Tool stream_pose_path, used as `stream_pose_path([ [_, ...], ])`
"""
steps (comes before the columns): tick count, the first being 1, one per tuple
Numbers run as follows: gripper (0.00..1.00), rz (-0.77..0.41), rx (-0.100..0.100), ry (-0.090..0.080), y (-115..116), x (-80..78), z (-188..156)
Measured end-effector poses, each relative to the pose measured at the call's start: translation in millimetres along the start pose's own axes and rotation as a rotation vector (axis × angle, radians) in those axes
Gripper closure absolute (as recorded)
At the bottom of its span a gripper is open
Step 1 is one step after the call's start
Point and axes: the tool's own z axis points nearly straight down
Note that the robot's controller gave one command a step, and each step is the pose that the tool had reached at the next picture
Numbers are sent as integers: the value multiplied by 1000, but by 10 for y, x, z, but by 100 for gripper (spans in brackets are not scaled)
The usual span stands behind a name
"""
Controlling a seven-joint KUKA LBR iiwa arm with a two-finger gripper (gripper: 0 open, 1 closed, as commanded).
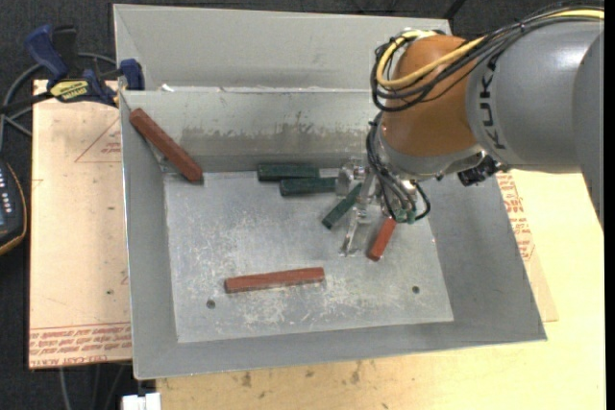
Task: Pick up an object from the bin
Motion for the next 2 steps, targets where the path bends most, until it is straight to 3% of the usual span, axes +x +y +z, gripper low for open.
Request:
stream_pose_path([
  [1, 0, 45, -1, -4, -221, -404, 678],
  [2, 100, 43, -1, -7, -210, -415, 626],
])
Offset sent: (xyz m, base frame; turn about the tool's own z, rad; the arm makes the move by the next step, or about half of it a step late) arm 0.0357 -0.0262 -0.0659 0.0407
